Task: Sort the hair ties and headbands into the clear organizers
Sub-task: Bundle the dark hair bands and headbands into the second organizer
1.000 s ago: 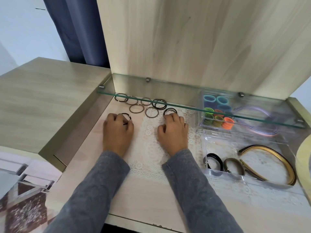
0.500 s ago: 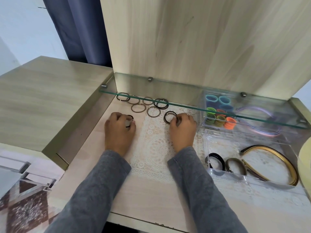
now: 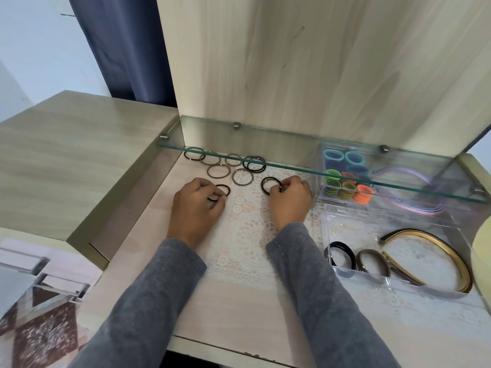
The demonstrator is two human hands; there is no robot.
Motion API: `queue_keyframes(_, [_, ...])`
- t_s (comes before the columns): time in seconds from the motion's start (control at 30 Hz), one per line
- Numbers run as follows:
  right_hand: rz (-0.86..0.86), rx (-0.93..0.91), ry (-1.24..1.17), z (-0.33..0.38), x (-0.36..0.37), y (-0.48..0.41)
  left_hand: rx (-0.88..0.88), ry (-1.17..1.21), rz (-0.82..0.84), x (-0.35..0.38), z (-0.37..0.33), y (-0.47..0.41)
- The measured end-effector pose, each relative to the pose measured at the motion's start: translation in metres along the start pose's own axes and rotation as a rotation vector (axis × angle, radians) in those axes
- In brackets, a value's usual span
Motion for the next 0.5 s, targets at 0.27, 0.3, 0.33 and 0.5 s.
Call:
queue_keyframes(0.27, [-0.014, -0.039, 0.033, -0.002, 0.001, -0.002, 0.25, 0.005, 0.088, 0.005, -0.007, 0.003])
queue_keyframes(0.3, [-0.025, -0.055, 0.052, -0.002, 0.0, -0.001, 0.267, -0.001, 0.1, 0.006, -0.008, 0.005])
queue_keyframes(0.33, [-0.035, -0.063, 0.06, -0.002, -0.001, 0.0, 0.28, -0.002, 0.111, 0.007, -0.008, 0.005])
queue_keyframes(0.5, [-0.042, -0.056, 0.012, -0.001, -0.003, 0.002, 0.281, 0.046, 0.178, 0.012, -0.002, 0.002])
Point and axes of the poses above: each hand's wrist, its own y-axis away from the middle knuckle, its own x-axis out of the palm, z = x × y, the point moved 4 cm from there along -y, towards the middle knuckle, and after that the axes turned 8 degrees about -x, right-handed, at the moved point
